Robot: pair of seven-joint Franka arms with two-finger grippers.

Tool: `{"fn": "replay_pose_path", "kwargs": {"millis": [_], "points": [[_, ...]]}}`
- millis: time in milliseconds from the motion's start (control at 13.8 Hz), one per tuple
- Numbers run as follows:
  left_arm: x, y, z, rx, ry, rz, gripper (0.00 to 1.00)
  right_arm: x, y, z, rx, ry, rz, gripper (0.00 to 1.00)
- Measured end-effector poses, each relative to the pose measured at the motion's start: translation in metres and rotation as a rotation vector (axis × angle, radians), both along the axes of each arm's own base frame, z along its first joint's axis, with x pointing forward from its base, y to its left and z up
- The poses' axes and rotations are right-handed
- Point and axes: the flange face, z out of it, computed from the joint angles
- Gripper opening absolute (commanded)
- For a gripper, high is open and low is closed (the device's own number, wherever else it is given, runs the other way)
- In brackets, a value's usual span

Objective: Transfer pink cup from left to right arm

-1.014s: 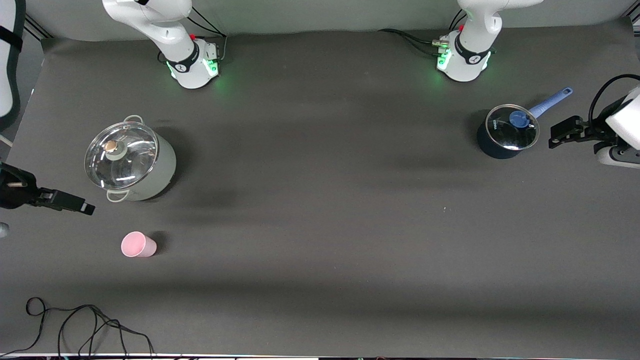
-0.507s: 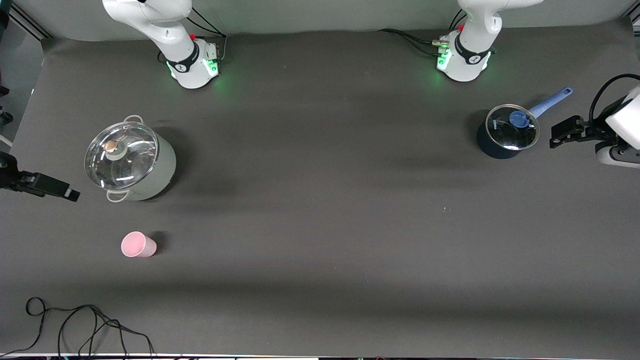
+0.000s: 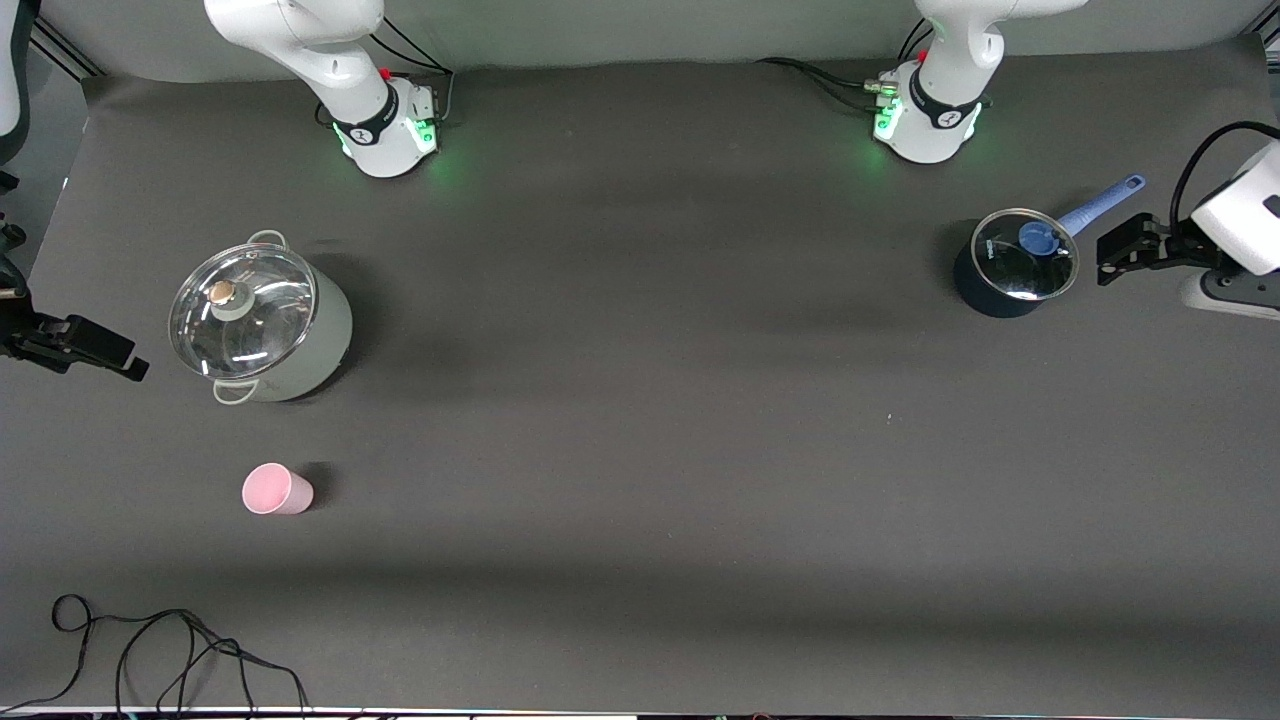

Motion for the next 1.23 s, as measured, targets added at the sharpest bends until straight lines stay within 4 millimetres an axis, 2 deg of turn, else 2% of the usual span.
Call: {"fn": "replay_pose_path", "kwargs": {"millis": [145, 507, 797, 1231], "points": [[-0.001, -0.006, -0.001, 0.003, 0.010, -0.004, 1.00, -0.004, 0.004, 0.000, -0.005, 0.002, 0.011, 1.00], [-0.002, -0.004, -0.001, 0.007, 0.018, -0.001, 1.00, -0.016, 0.009, 0.008, -0.002, -0.005, 0.023, 1.00], [-0.003, -0.002, -0.002, 0.008, 0.023, 0.002, 1.00, -0.015, 0.025, 0.006, -0.016, 0.000, 0.053, 1.00], [-0.003, 0.000, -0.002, 0.009, 0.025, 0.007, 1.00, -0.018, 0.024, 0.008, -0.028, 0.008, 0.069, 1.00]]}}
